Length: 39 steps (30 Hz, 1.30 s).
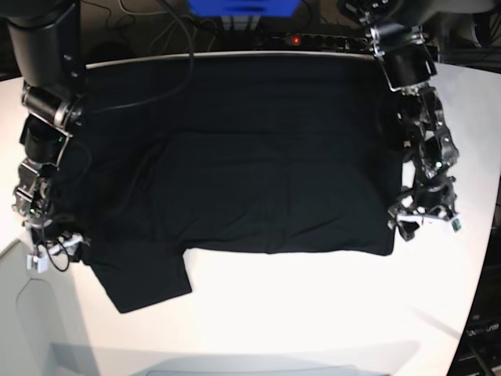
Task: Fold the T-shirt properly
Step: 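Reach both grippers to the hem corners and grasp them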
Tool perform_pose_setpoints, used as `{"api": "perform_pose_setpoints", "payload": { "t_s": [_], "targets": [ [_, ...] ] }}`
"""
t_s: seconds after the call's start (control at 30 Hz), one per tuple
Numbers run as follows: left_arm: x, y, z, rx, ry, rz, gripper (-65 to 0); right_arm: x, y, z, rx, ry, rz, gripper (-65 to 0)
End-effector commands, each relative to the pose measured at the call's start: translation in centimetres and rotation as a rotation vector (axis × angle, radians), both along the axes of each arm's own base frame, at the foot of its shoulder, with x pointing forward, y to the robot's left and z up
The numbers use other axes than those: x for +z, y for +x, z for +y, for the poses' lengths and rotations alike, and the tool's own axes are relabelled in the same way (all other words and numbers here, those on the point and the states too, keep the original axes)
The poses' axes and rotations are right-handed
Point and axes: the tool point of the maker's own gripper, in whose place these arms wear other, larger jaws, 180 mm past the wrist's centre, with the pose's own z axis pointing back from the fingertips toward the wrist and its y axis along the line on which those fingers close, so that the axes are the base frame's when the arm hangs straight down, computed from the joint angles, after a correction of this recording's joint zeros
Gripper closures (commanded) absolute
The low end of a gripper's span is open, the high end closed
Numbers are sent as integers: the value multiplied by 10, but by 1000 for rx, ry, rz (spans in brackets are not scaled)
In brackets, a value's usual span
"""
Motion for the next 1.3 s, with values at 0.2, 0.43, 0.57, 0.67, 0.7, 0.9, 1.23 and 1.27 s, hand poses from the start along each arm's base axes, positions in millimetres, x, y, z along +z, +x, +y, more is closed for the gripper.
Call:
{"api": "perform_pose_setpoints", "payload": {
  "t_s": [0.2, 0.43, 0.57, 0.67, 0.7, 0.9, 1.23, 1.27],
  "targets": [
    [5, 56, 6, -30, 68, -43, -429, 2, 4, -6, -27, 24, -45, -362],
    [-31, 78, -3, -65, 99, 35, -429, -21, -4, 27, 88, -28, 19, -359],
    [-47, 82, -10, -88, 122, 68, -429, -29, -8, 36, 106, -26, 38, -357],
    [-56, 82, -18, -115, 147, 84, -429, -37, -15, 37, 109, -24, 53, -356],
    [-58, 82, -20, -124, 153, 88, -429, -39, -17, 37, 109, -24, 56, -356],
    [-66, 80, -30, -165, 173, 111, -337, -40, -18, 38, 110, -23, 59, -248],
    [-70, 80, -41, -175, 156, 113, 0, -40, -18, 37, 109, -24, 61, 0],
    [-70, 80, -41, -175, 156, 113, 0, -40, -18, 37, 107, -22, 60, 0]
  ]
}}
